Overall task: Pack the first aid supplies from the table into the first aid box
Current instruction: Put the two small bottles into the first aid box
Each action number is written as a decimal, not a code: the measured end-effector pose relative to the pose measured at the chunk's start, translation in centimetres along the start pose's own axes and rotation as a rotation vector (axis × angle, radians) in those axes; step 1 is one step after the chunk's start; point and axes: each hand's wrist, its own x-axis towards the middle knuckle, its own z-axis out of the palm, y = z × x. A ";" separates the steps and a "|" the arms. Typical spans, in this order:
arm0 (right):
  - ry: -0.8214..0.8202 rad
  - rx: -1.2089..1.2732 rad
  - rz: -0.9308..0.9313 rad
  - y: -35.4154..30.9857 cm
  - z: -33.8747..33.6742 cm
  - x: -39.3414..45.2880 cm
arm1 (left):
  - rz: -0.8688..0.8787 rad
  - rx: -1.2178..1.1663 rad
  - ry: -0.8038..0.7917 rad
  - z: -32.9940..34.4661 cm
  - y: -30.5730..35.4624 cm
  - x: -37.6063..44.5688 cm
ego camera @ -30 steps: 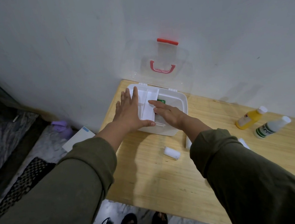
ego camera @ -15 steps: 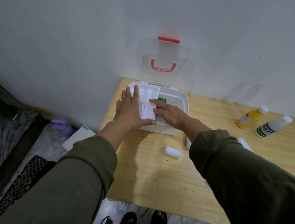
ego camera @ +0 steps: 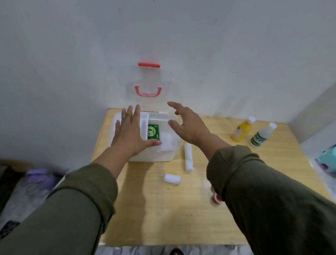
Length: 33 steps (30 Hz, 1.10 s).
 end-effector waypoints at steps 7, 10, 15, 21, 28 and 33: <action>0.178 -0.109 0.107 3.3 -6.0 -3.2 | 0.212 -0.055 -0.024 0.5 7.1 1.5; 0.228 -0.138 0.161 6.0 -8.4 -4.8 | 0.279 -0.043 -0.043 1.8 10.8 1.9; 0.379 -0.200 0.236 11.9 -11.1 -7.3 | 0.381 -0.098 -0.100 6.0 15.8 3.0; 0.535 -0.284 0.242 20.0 -12.5 -9.4 | 0.455 -0.160 0.026 12.6 20.9 4.5; 0.550 -0.268 0.173 27.0 -11.1 -8.9 | 0.443 -0.153 0.187 18.5 23.2 6.7; 0.534 -0.168 0.151 29.5 -10.2 -8.2 | 0.453 -0.184 0.203 20.5 23.8 7.7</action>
